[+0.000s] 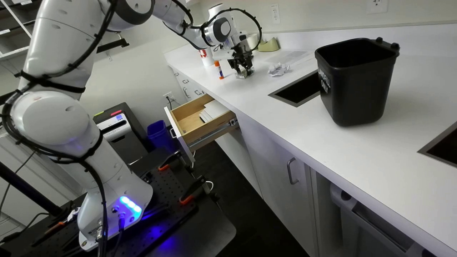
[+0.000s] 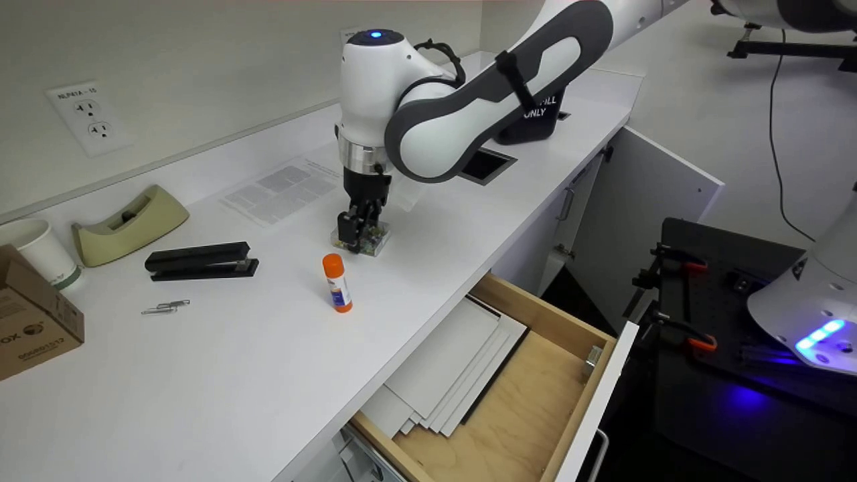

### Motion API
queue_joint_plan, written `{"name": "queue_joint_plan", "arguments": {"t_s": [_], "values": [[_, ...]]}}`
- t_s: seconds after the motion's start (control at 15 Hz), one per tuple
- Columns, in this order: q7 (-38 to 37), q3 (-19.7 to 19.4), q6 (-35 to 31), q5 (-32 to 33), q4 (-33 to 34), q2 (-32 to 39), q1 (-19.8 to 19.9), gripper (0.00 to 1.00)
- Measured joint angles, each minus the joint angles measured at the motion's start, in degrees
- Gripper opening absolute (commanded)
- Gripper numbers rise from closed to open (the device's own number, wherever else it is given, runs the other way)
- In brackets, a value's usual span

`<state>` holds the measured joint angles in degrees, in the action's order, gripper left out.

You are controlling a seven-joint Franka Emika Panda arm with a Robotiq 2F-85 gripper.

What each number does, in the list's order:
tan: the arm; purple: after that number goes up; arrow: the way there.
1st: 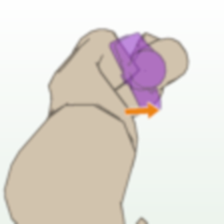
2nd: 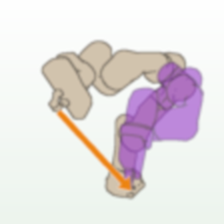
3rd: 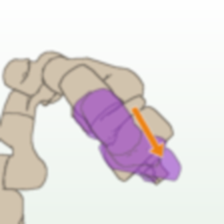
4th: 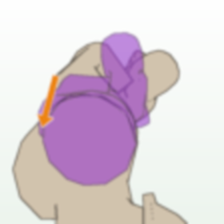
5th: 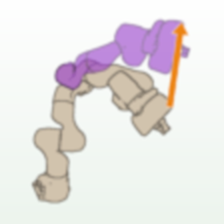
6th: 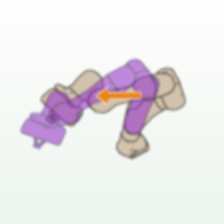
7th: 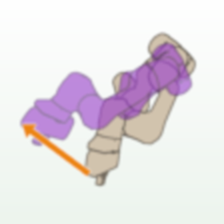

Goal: Move the object from the left to the right

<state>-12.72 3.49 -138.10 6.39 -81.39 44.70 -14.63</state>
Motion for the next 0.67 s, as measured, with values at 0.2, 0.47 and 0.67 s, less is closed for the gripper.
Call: {"name": "queue_joint_plan", "arguments": {"t_s": [0.2, 0.47, 0.67], "values": [[6.4, 1.6, 2.1, -0.9, 0.9, -0.5, 0.8, 0.49], [20.0, 6.2, 10.0, -3.1, 1.6, -4.3, 4.0, 0.49], [29.5, 7.3, 19.0, -3.3, 1.6, -7.9, 5.9, 0.74]]}}
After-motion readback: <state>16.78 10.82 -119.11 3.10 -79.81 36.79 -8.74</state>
